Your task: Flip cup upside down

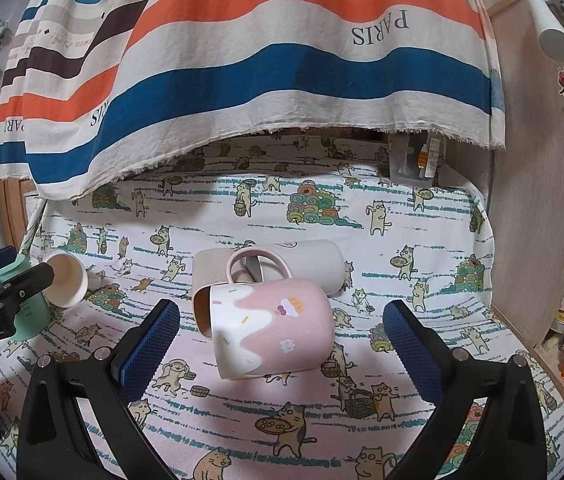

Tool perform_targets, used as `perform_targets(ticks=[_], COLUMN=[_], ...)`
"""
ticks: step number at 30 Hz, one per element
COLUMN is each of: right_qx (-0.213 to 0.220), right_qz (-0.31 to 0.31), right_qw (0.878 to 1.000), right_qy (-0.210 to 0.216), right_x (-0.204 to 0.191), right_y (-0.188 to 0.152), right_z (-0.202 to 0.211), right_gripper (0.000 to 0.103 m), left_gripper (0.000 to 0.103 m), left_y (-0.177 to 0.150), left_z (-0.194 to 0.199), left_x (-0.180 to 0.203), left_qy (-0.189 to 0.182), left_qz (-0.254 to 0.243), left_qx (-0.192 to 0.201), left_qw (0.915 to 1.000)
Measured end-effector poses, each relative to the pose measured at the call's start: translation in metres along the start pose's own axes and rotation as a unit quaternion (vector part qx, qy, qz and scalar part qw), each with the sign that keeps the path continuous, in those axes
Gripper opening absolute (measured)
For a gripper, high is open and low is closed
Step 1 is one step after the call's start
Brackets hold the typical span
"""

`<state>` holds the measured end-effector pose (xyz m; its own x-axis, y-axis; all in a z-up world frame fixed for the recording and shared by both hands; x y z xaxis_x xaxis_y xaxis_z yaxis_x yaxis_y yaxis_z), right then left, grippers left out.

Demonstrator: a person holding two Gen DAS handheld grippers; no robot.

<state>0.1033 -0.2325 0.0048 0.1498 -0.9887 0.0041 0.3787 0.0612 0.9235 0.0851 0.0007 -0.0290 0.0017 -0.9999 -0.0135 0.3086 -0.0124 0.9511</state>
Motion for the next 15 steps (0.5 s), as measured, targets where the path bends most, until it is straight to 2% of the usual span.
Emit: perform_targets(ticks=[12, 15], right_qx=[0.002, 0.008], right_qz=[-0.001, 0.002], right_qw=[1.0, 1.0], right_qy=[0.0, 0.0], right_x=[-0.0002, -0.0009], right_y=[0.0008, 0.0012], right_z=[-0.0001, 0.0033], right_gripper=[0.102, 0.102], left_gripper=[0.103, 0.103], left_y=[-0.0005, -0.0048], left_z=[0.0, -0.004], left_x=[-0.0018, -0.0017], left_qy=[0.003, -0.003], left_qz=[0.003, -0.005], left_qx=[0.0, -0.021], left_qw=[1.0, 0.9998])
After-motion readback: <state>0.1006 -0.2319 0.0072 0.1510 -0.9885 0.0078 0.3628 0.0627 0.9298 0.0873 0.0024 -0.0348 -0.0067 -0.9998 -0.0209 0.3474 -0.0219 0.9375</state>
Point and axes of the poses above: each gripper's, at about its wrist camera, not at the fingertips, and z roughly against the way its jaws point, x to its right, y to its top, the point moved 9 cm from there along -z, roughly the way its jaws point, and after that the axes turned 1 degree about -z, right-handed, at the moved point
